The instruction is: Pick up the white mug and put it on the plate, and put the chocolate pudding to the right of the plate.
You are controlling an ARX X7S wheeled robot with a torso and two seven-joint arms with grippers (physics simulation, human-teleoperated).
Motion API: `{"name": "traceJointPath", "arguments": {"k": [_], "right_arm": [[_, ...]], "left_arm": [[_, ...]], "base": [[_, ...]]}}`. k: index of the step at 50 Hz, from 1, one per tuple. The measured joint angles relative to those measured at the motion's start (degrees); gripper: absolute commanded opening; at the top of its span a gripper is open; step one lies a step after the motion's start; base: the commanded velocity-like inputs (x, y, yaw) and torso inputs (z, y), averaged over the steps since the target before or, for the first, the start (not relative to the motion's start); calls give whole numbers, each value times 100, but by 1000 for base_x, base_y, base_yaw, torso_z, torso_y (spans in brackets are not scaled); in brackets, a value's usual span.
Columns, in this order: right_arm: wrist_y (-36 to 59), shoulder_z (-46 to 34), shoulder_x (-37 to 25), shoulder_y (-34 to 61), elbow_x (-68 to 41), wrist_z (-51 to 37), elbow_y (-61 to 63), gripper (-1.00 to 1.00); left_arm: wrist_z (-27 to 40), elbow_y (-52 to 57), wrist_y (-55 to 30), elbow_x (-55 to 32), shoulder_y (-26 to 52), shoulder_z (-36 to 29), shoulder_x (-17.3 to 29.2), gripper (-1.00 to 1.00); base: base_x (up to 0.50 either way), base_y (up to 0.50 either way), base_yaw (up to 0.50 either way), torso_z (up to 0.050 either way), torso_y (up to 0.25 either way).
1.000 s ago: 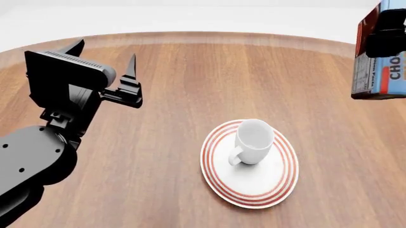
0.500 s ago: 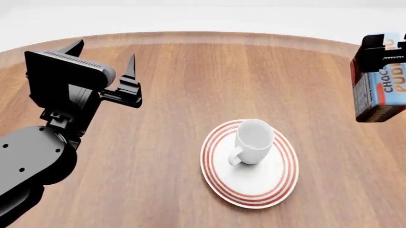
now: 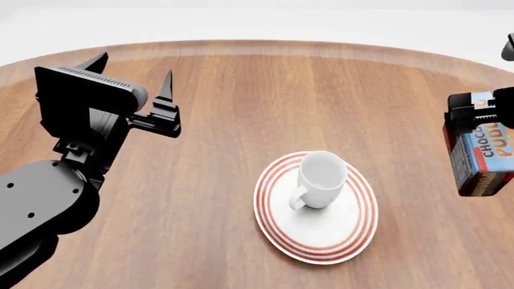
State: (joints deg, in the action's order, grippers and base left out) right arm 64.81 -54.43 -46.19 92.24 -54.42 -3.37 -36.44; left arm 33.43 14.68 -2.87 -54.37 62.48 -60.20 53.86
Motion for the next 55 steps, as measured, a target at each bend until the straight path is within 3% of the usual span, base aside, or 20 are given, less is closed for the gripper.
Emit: {"name": "traceJointPath", "arguments": {"k": [39,55], "right_arm": [[-506,658,-96,-924,-656,-128,-448,-100],[-674,446,22,-1180,-443,-19,-717,-100]], "left_arm": [[-33,-39,-7,25,-54,23,-35,100],[-37,-45,-7,37,-78,35,-47,100]], "base": [[0,0,0,0,0],[0,0,0,0,1]]}}
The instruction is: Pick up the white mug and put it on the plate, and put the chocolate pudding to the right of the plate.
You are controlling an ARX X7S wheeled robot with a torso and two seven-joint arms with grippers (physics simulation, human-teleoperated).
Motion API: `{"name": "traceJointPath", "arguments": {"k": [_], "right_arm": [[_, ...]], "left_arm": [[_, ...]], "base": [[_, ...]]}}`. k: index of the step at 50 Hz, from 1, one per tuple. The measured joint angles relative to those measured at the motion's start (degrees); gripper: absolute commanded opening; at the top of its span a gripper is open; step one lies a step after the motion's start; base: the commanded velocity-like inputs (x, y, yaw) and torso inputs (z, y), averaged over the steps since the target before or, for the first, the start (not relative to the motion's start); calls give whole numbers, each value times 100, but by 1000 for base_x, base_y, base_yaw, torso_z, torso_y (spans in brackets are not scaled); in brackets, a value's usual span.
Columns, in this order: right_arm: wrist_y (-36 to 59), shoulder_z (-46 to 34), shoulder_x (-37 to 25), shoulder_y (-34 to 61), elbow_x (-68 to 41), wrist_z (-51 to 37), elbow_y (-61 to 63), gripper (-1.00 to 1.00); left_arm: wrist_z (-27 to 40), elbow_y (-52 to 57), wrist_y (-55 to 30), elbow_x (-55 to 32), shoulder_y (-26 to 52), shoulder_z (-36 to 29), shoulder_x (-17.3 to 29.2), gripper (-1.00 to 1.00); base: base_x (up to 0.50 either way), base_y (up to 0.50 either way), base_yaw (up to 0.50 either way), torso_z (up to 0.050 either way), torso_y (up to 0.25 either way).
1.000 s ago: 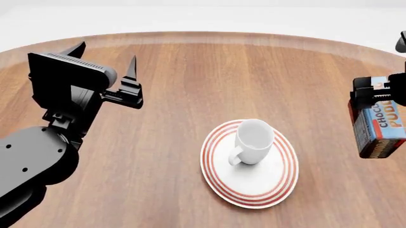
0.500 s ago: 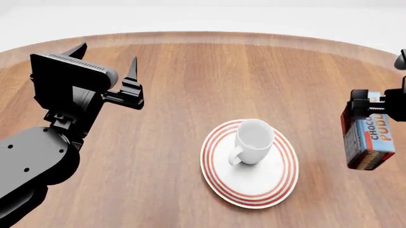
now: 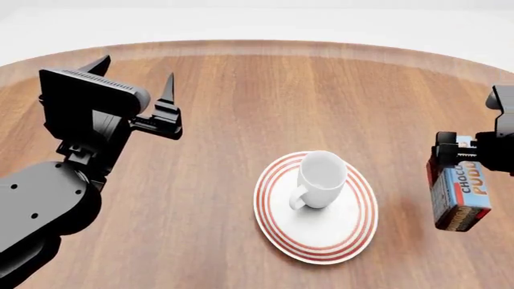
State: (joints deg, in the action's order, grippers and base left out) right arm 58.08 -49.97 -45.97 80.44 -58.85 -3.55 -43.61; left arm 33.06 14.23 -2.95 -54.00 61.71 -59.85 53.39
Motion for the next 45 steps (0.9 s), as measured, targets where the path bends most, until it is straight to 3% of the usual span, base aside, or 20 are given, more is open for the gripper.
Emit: {"name": "traceJointPath", "arguments": {"k": [45], "right_arm": [[-630,-264,293,-450,408,282,-687,-100]], "left_arm": [[-11,-9,-14,40,-69,18,-42,100]], "base": [[0,0,0,0,0]]}}
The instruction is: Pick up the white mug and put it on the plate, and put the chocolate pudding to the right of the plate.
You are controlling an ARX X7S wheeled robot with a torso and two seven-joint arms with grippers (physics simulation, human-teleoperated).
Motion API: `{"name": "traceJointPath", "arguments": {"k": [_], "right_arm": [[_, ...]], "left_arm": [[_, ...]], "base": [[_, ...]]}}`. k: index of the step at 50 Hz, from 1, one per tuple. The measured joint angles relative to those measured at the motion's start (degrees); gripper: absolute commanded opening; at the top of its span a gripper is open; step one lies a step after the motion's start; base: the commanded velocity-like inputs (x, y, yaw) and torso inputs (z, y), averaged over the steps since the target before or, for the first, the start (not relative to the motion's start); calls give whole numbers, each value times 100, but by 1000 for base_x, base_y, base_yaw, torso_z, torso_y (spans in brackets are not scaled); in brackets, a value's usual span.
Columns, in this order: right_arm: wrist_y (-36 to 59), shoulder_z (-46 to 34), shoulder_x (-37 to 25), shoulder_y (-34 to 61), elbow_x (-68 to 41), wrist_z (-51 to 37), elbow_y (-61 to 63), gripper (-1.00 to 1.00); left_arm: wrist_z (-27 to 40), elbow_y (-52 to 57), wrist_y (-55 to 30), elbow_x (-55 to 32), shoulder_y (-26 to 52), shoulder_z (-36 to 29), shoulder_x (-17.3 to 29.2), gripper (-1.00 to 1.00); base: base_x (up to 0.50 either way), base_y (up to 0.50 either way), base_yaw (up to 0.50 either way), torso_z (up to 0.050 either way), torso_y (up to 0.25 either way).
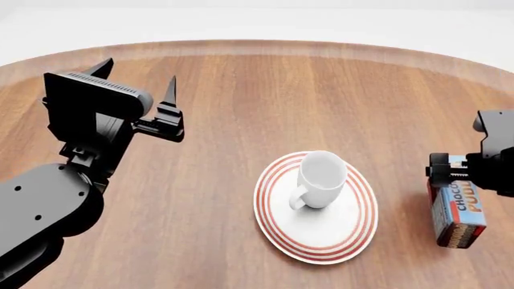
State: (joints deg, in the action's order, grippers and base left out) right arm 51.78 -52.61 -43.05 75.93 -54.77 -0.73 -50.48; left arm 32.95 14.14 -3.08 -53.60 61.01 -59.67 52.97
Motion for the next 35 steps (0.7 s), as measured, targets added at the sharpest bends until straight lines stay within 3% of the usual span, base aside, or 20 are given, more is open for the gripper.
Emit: {"name": "traceJointPath", "arguments": {"k": [3,4,35], "right_arm": [[-23,-10,6,-15,18,3,-15,-100],[-29,-14,8,-19,24,5,-19,100],[107,-59,-135,2,125,-27,279,100]], "left_arm": [[1,5,-4,-1,0,3,0,100],[1,6,-6,-1,0,4,-1,100],[-3,-3,-33,-3,-19,35,-16,100]], "base": [[0,0,0,0,0],[0,0,0,0,0],[0,0,0,0,0]]}}
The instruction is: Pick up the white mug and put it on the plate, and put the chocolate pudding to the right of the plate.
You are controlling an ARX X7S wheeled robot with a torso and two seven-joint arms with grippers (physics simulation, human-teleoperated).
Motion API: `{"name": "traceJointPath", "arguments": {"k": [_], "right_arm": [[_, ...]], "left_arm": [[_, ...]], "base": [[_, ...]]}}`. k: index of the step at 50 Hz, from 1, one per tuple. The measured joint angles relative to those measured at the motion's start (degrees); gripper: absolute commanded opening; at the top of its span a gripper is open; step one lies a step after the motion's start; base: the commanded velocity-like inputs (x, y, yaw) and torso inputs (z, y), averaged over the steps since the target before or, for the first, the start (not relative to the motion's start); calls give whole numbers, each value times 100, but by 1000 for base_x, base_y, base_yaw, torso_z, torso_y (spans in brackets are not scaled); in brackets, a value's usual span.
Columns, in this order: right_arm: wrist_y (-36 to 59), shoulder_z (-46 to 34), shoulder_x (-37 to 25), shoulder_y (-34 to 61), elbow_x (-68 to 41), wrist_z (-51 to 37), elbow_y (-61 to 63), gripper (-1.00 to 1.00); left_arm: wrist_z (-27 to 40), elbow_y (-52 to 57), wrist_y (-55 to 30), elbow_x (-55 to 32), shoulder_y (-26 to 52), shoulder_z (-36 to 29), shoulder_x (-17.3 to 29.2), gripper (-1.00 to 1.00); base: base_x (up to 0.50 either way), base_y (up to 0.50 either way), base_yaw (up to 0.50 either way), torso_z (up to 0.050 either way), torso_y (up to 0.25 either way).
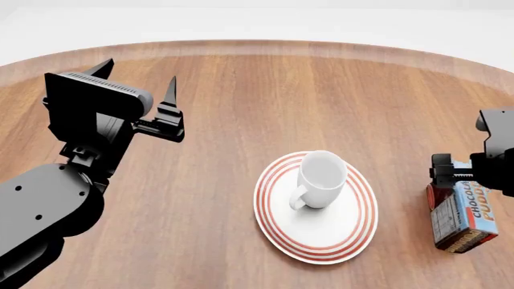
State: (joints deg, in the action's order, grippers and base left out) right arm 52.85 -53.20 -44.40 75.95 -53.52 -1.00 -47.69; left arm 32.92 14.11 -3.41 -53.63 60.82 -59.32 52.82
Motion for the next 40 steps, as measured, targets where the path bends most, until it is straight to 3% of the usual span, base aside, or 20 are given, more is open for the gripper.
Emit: {"name": "traceJointPath", "arguments": {"k": [20,40], "right_arm": [[976,82,-671,737,-148,-486,1291,100],[1364,31,-1022,1274,-245,-448,2815,100]], "left_arm": [[1,26,32,0,-38,35,21,100],[16,71,29,-8,-57,68,48,100]], "base": [[0,0,0,0,0],[0,0,0,0,0]]}}
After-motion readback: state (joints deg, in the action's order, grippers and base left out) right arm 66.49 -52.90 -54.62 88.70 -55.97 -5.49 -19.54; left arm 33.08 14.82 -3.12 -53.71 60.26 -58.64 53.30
